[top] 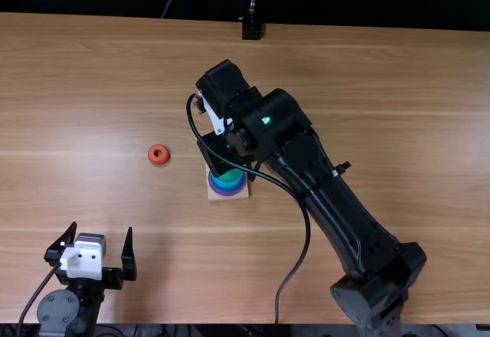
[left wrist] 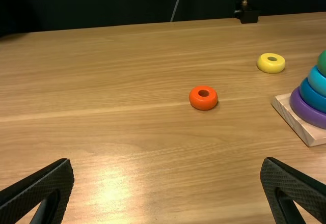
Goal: Build the Hanoi tower: stack the rings onto the peg from bottom to top in this color order: purple, dark blue, light blue, dark green, light green, yellow, orange.
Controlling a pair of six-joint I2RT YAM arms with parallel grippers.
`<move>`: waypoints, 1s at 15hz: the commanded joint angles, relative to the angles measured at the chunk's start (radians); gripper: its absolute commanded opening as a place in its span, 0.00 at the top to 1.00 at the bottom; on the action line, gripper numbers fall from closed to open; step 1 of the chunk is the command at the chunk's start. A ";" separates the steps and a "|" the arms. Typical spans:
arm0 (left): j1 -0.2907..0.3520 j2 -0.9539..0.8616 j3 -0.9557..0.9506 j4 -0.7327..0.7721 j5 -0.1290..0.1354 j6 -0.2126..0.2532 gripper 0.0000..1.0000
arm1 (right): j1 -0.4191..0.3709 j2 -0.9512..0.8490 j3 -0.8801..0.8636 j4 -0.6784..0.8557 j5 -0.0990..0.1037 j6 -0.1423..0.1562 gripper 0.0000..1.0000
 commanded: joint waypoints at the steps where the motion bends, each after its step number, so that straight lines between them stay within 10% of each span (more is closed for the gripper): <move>1: 0.008 -0.012 -0.101 -0.085 0.016 0.009 0.00 | -0.005 0.024 0.019 0.002 -0.006 -0.012 1.00; 15: 0.008 -0.012 -0.101 -0.087 0.016 0.009 0.00 | -0.029 0.024 0.016 0.000 -0.003 -0.016 1.00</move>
